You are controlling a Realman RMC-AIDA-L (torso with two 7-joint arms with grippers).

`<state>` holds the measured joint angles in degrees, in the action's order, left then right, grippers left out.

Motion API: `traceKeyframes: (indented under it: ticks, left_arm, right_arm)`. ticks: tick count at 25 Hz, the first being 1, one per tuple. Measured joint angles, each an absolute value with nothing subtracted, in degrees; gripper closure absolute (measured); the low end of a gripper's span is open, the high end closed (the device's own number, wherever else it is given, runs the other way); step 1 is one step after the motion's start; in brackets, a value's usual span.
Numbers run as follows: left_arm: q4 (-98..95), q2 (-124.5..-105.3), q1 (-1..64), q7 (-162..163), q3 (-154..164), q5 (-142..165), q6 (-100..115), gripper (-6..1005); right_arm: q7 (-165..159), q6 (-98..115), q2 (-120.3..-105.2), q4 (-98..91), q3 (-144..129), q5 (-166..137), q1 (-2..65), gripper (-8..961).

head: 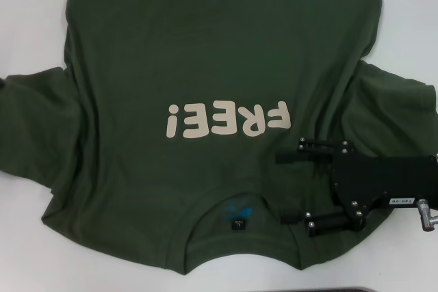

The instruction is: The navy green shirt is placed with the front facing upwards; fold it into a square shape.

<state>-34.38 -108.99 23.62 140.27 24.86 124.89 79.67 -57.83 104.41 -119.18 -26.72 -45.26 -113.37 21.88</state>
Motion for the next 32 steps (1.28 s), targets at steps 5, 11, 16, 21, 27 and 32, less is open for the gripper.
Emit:
traceKeyframes:
  ticks: [5,11,16,21,27,32]
  left_arm:
    - [-34.6,-108.97,23.4,140.2,21.8,124.9,79.7,950]
    - [-35.1,-108.98,23.4,140.0,22.1,125.4,80.9,950]
    - [-35.1,-109.12,23.4,140.0,22.3,125.5,81.0,951]
    - [-35.1,-109.15,23.4,139.9,22.3,125.5,81.0,947]
    - [-35.6,-109.12,23.1,138.0,22.4,125.5,82.6,936]
    - [-36.5,-108.97,22.0,138.8,22.5,127.5,84.5,867]
  right_arm:
    - [-57.8,104.4,-119.17,-26.7,-45.3,-113.4,21.9,31]
    - [-57.8,104.4,-119.13,-26.7,-45.2,-113.4,21.9,31]
    - [-57.8,104.4,-119.1,-26.7,-45.1,-113.4,22.0,31]
    - [-57.8,104.4,-119.09,-26.7,-45.1,-113.4,22.1,31]
    - [-57.8,104.4,-119.08,-26.7,-44.6,-113.4,22.1,31]
    - [-57.8,104.4,-119.08,-26.7,-44.6,-113.4,22.0,31]
